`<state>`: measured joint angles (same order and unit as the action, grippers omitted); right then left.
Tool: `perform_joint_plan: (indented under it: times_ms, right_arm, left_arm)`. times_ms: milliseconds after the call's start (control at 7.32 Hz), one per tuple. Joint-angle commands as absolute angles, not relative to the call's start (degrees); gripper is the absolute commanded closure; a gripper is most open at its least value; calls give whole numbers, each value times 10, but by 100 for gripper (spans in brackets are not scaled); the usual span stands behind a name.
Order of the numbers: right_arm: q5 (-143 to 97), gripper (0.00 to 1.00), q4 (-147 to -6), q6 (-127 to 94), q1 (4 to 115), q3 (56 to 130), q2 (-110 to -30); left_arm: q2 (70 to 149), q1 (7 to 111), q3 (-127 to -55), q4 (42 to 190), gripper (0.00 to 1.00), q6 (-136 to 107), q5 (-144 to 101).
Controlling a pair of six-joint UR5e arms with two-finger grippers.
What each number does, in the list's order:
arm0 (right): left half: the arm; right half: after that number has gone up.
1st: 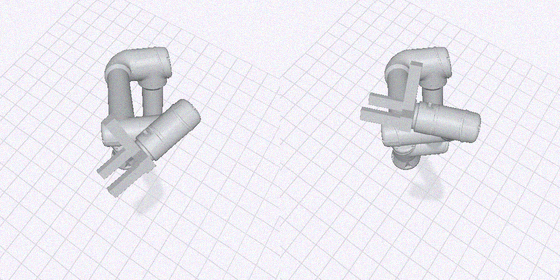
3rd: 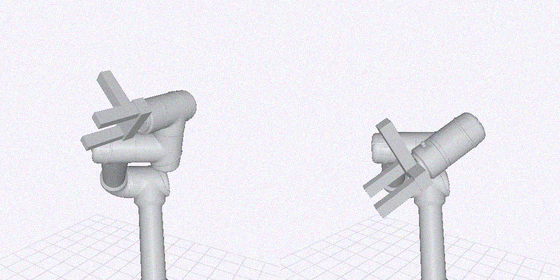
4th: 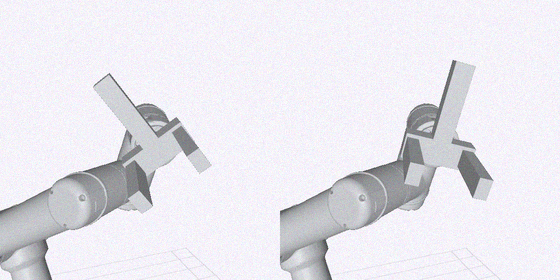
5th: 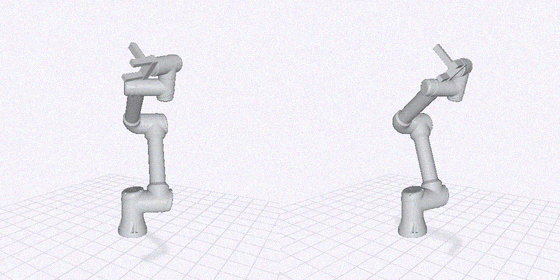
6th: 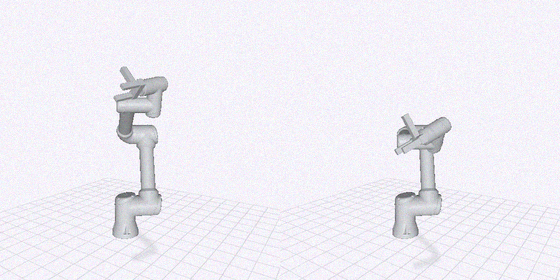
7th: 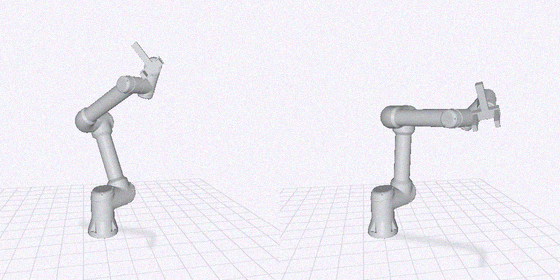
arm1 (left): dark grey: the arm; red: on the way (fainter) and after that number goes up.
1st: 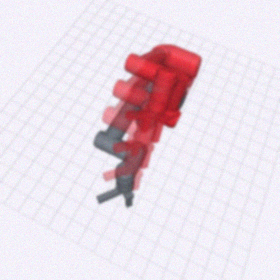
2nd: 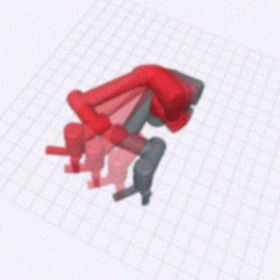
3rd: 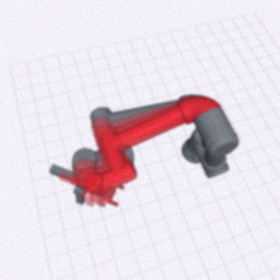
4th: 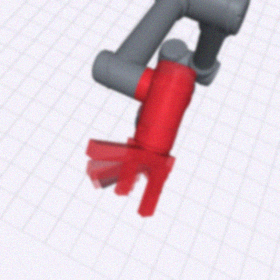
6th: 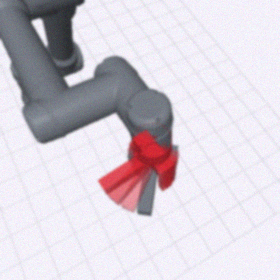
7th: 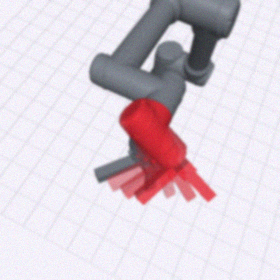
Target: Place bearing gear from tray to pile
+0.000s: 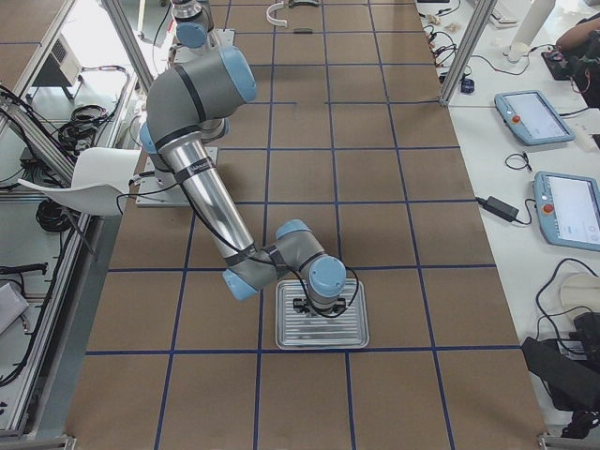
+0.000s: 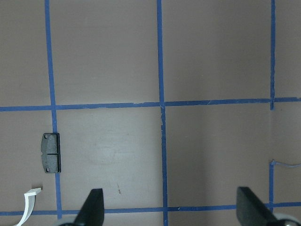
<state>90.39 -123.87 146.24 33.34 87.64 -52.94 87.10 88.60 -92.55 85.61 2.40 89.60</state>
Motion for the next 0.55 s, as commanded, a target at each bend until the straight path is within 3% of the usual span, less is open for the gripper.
perform_joint_plan:
  times_ms: [0, 410]
  right_arm:
    - [907, 99, -1238, 1459, 333, 872, -531]
    - [896, 100, -1227, 1339, 344, 863, -596]
  left_arm:
    - [871, 886, -925, 856, 0, 24, 896]
    - [871, 887, -925, 856, 0, 24, 895]
